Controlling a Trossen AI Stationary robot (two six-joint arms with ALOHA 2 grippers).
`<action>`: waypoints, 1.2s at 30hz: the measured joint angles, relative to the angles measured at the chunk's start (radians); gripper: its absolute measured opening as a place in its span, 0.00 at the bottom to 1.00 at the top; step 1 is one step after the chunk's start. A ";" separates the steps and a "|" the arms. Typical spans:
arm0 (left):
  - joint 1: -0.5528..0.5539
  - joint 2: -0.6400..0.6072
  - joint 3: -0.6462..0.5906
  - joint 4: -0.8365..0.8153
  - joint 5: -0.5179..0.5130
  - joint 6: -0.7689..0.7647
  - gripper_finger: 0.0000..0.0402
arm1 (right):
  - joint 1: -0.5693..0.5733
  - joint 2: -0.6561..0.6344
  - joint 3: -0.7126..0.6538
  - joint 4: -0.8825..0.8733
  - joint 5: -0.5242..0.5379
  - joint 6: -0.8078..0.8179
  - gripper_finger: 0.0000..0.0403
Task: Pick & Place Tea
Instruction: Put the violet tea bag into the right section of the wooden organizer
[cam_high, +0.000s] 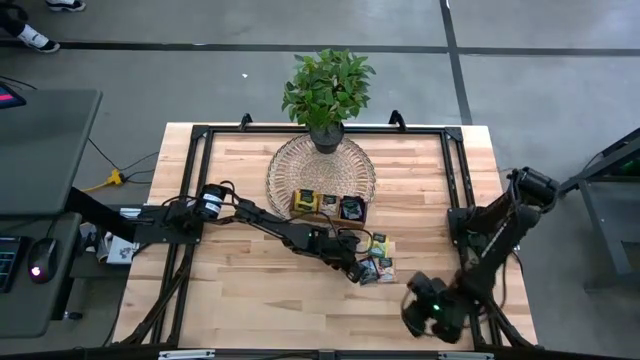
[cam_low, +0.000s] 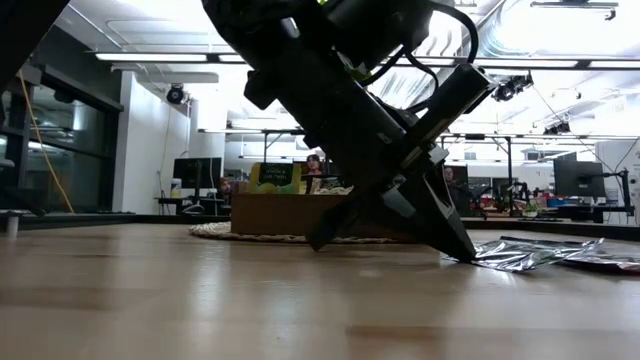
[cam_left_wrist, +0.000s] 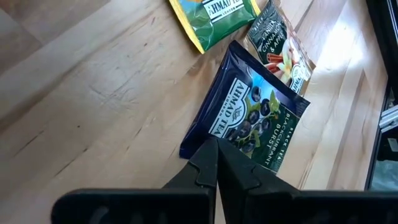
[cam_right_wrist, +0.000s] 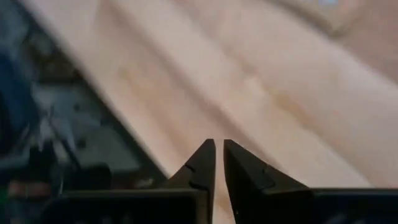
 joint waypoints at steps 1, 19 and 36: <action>0.000 0.000 0.000 0.001 0.000 0.000 0.00 | 0.023 0.000 0.000 0.016 0.014 -0.043 0.06; 0.005 0.000 0.000 0.005 0.044 0.011 0.00 | -0.160 0.252 0.339 -0.454 -0.040 -1.193 0.00; 0.005 0.000 0.000 0.005 0.067 0.011 0.00 | -0.113 0.398 0.417 -0.308 -0.136 -0.724 0.00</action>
